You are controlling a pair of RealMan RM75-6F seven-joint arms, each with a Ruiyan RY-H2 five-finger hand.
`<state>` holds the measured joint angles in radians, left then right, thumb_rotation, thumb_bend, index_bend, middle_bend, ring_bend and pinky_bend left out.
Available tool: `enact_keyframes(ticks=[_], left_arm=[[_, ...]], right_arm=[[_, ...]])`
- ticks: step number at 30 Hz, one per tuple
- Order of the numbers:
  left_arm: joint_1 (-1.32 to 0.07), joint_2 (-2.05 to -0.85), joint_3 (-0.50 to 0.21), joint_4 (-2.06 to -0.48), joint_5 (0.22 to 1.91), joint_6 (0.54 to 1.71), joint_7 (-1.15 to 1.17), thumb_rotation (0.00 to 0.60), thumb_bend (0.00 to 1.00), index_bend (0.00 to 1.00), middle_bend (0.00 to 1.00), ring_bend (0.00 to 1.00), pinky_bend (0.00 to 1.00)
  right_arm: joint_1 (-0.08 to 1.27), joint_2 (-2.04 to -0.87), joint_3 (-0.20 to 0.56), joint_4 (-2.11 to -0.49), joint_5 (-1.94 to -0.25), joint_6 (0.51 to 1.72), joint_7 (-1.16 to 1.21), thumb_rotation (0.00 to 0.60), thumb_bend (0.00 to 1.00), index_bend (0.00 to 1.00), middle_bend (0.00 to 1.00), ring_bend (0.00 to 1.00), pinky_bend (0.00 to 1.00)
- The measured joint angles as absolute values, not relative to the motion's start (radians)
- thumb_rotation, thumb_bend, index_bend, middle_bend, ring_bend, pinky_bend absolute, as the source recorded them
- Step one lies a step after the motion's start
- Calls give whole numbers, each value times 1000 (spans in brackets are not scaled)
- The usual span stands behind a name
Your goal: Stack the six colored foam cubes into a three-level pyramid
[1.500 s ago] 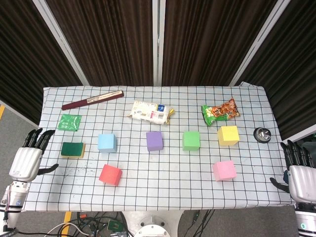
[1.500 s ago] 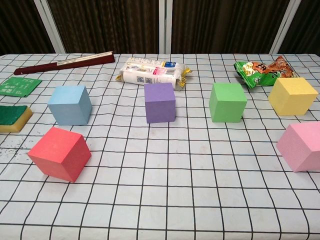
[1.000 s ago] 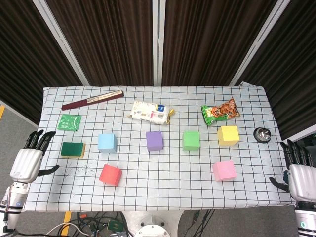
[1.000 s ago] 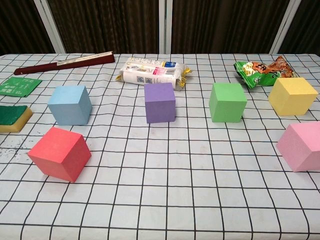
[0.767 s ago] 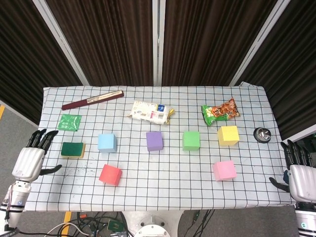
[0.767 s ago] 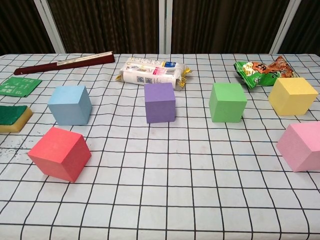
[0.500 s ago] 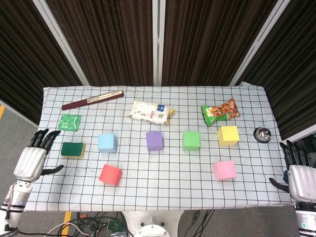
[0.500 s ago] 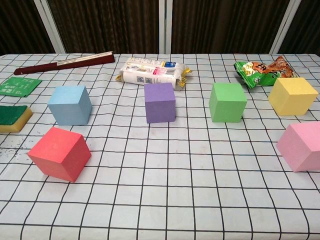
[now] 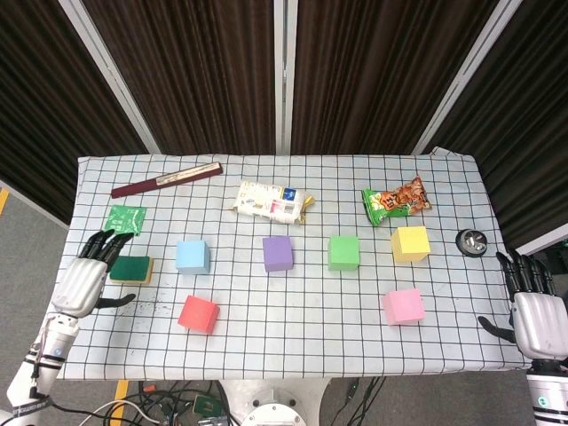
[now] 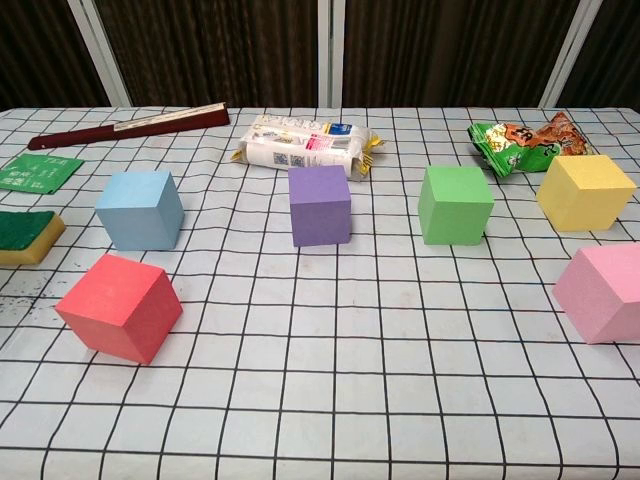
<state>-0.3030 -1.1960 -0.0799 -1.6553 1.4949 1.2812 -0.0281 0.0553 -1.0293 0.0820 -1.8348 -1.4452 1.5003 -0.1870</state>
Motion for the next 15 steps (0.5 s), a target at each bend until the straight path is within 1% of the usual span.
enact_keyframes(ticks=[15], left_arm=[[-451, -1371, -150, -1562, 1288, 1036, -16, 600, 0, 54, 92, 0, 30]], right_arm=[[62, -1014, 101, -1850, -1429, 1500, -164, 600, 0, 0, 0, 0, 0]])
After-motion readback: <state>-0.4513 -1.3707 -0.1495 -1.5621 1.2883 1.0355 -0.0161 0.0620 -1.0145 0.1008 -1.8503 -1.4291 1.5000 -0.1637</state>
